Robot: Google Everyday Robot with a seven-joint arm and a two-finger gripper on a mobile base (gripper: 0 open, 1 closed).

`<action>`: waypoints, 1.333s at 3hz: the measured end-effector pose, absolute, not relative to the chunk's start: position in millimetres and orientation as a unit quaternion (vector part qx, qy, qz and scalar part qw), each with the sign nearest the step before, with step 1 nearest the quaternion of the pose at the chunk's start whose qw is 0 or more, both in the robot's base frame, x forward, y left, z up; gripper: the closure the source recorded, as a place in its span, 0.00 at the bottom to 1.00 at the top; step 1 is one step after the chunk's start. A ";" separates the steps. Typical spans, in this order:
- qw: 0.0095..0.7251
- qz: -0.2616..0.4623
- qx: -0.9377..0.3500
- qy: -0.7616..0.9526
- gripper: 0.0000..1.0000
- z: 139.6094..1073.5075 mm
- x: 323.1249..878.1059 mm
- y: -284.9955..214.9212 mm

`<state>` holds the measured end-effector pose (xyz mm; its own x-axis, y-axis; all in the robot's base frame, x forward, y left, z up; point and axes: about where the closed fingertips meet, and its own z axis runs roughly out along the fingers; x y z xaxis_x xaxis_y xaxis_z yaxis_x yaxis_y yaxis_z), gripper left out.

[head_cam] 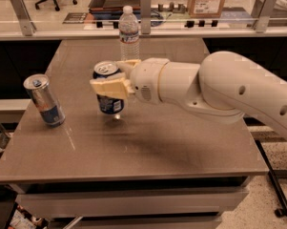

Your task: Move pepsi can near redbull can

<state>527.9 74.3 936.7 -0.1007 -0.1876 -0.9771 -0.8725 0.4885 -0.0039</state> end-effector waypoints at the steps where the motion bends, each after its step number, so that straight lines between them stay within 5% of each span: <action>1: 0.537 0.331 -0.408 0.660 1.00 929.7 509.1 100.3; 3: 0.537 0.361 -0.437 0.624 1.00 906.4 501.3 137.0; 4: 0.537 0.362 -0.438 0.623 0.82 906.4 500.7 138.3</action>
Offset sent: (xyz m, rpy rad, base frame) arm -0.0297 0.0691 -0.0330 0.0607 -0.0409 0.1693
